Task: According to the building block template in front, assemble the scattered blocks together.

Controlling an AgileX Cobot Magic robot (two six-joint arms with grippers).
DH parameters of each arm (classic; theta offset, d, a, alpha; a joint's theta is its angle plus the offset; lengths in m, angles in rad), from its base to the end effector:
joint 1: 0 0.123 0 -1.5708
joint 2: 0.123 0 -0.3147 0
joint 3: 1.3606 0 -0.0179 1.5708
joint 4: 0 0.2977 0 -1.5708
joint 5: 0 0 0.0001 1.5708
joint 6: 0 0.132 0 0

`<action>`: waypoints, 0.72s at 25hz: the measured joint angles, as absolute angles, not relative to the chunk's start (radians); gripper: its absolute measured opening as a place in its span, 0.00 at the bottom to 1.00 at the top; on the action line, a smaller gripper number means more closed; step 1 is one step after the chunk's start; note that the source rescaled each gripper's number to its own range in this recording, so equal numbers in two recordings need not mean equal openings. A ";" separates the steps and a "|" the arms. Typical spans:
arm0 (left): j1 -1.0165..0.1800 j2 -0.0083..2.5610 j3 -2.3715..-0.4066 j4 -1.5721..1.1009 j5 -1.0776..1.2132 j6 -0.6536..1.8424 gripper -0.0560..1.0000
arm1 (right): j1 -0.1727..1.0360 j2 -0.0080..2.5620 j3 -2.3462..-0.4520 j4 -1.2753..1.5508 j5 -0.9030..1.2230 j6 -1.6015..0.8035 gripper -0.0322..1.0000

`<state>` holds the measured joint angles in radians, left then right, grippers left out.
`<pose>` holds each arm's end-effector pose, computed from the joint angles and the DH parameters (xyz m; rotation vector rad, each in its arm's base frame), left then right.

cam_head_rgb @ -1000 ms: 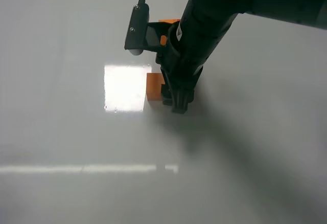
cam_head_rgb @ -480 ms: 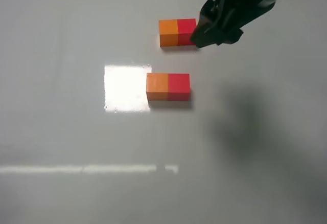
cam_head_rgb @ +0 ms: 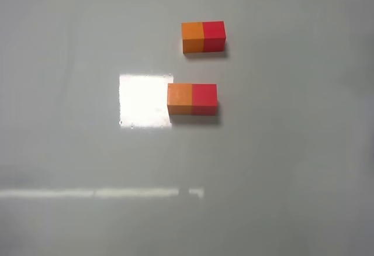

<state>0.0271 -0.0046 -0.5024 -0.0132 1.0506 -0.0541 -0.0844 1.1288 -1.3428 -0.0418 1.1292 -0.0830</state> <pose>0.0426 -0.0004 0.2834 -0.0817 2.0256 -0.0328 0.2681 -0.0277 0.4300 -0.0021 2.4018 -0.1318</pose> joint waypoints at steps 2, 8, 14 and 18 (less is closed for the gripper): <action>0.027 -0.005 -0.502 -0.012 1.051 -0.054 0.05 | -0.126 1.026 -1.218 -0.035 1.109 -0.085 0.57; 0.027 -0.005 -0.502 -0.012 1.051 -0.054 0.05 | -0.131 0.623 -0.815 0.013 1.073 -0.103 0.57; 0.027 -0.005 -0.502 -0.012 1.051 -0.054 0.05 | -0.132 0.210 -0.563 0.024 1.028 -0.111 0.57; 0.027 -0.005 -0.502 -0.012 1.051 -0.054 0.05 | -0.132 0.019 -0.514 0.024 0.997 -0.112 0.57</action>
<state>0.0271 -0.0046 -0.5024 -0.0123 1.0506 -0.0541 -0.1322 0.0190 -0.5140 0.0241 0.9968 -0.1118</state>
